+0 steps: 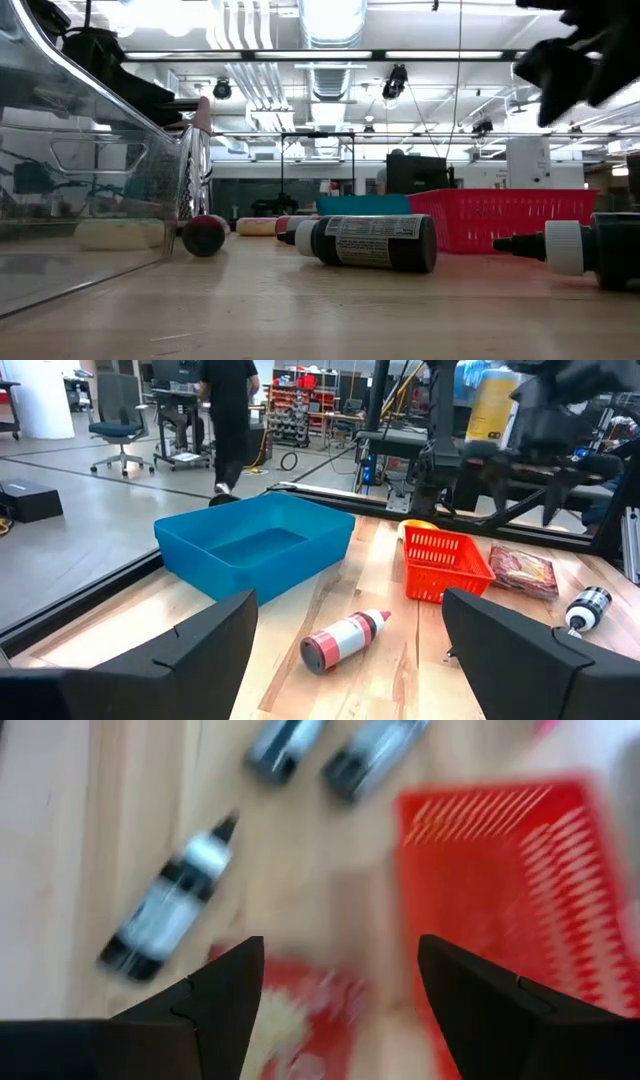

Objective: Pick & Place Food Item
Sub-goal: Put the black donut into the red basket

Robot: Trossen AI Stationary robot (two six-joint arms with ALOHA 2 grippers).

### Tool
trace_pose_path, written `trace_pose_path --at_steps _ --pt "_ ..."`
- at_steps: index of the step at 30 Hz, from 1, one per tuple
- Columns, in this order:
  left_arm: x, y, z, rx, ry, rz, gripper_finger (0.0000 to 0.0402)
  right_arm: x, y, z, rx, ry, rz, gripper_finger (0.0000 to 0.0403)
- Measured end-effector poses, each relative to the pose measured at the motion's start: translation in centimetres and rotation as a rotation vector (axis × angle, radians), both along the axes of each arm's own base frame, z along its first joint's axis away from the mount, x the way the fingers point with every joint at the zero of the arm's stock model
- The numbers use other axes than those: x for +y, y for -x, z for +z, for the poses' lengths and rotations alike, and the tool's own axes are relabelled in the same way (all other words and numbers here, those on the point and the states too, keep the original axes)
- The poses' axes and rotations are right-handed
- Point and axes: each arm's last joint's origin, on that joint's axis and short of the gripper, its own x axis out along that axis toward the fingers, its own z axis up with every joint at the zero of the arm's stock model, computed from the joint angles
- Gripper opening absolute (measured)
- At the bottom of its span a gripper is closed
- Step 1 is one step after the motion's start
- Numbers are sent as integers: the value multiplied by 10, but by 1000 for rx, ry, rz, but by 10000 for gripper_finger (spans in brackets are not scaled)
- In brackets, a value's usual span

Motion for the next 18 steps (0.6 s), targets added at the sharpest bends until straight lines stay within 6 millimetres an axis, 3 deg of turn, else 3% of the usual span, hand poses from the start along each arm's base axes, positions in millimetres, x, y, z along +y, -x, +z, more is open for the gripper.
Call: trace_pose_path --at_steps 6,10,14,18 --pt "0 0 0 1 0 -1 326 26 -2 -1 251 29 -15 258" --pt "0 0 0 3 1 -4 326 37 2 0 327 54 -35 258" --pt "0 0 0 4 2 -7 326 42 8 -3 355 43 -47 258" --pt "0 0 -1 4 5 -7 326 35 20 -15 395 68 -74 258"
